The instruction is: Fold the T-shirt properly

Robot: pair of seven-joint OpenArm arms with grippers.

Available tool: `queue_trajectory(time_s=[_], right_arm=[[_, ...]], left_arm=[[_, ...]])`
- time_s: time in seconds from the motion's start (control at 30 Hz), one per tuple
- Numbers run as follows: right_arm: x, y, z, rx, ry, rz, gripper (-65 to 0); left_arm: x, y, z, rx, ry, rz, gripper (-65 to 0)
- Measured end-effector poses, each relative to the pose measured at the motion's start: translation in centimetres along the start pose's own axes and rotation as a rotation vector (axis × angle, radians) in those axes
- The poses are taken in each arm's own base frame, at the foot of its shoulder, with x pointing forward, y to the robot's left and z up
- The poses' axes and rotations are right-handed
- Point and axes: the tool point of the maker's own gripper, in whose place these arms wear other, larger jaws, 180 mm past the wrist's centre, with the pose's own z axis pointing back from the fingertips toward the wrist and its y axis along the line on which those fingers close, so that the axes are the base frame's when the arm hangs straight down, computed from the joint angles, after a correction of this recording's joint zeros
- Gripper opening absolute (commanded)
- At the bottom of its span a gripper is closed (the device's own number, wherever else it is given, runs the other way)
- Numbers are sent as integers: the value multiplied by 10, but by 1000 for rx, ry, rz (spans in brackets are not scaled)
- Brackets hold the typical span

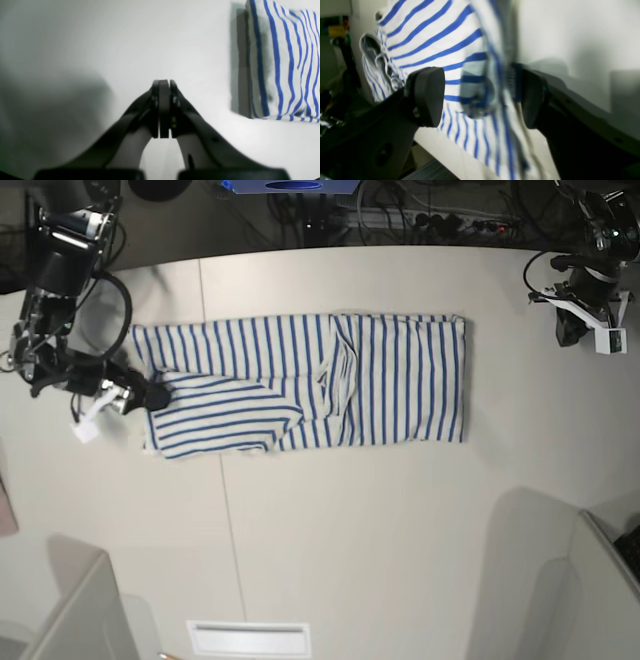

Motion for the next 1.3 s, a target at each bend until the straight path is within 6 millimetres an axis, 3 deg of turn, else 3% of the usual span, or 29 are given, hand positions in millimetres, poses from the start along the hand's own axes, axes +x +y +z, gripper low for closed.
queue_trajectory(time_s=[0.13, 0.37, 0.57, 0.77, 0.87, 0.97, 1.1, 1.2, 1.3], right_arm=[[-11, 15, -9, 33, 9, 16, -221], [-10, 20, -15, 50, 11, 9, -224], [-9, 21, -15, 48, 17, 15, -224], [-11, 34, -27, 86, 8, 3, -225], [-11, 35, -27, 91, 9, 3, -225], [-11, 34, -26, 83, 13, 7, -227], [-6, 32, -25, 78, -8, 7, -231], [-6, 28, -24, 58, -7, 10, -314], [-7, 24, -25, 37, 0, 4, -429]], left_arm=[[-2, 1, -2, 0, 5, 5, -650], [-3, 1, -3, 0, 8, 7, -650], [-6, 7, -15, 3, 16, 53, -650], [-12, -31, -36, -101, 50, 33, -650], [-9, -40, -45, -123, 41, 34, -650], [-22, -42, -57, -93, 99, -17, -650], [-36, -72, -70, -139, 150, -87, -650], [-40, -92, -80, -183, 164, -113, -650], [-39, -97, -82, -192, 164, -129, -650]])
